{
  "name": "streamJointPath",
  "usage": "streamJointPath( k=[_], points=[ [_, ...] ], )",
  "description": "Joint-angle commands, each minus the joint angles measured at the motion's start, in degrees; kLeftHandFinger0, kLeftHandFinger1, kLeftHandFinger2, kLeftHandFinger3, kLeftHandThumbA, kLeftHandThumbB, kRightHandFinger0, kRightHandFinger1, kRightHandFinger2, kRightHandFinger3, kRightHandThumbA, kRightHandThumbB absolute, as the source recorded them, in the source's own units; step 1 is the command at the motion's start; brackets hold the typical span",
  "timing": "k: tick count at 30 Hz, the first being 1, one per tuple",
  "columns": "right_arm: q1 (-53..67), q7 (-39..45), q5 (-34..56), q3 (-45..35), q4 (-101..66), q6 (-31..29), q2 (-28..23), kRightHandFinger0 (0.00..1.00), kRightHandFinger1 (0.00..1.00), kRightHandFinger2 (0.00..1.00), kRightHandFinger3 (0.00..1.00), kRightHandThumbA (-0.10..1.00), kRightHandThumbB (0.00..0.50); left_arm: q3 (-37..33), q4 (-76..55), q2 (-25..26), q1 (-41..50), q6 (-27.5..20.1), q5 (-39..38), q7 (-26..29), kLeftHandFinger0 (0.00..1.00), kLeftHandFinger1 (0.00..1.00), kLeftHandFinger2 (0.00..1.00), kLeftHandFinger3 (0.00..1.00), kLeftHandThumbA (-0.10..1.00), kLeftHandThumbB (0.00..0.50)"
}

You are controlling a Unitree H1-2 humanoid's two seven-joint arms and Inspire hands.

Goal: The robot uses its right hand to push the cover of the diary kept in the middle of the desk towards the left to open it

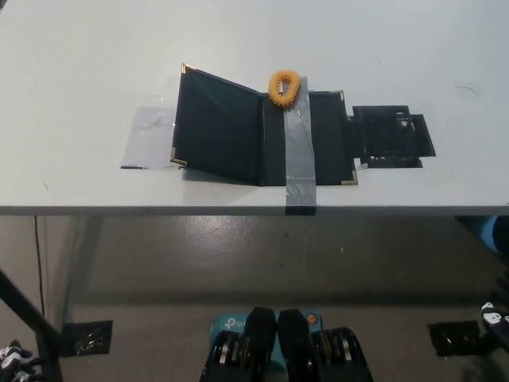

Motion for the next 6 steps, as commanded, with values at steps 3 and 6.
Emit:
streamJointPath(
  k=[3,6],
  points=[
    [-0.69,-0.12,-2.93,0.96,-1.1,-2.48,-0.61,0.71,0.82,0.86,0.86,0.61,0.217,0.54,0.04,1.42,0.29,-4.69,-0.49,-0.71,0.38,0.5,0.24,0.3,0.3,0.5],
    [-0.68,-0.14,-3.33,1.14,-1.02,-2.54,-0.73,0.7,0.81,0.86,0.87,0.61,0.211,0.3,0.22,1.58,0.33,-5.18,-0.29,-0.87,0.37,0.49,0.23,0.3,0.31,0.5]
  ],
)
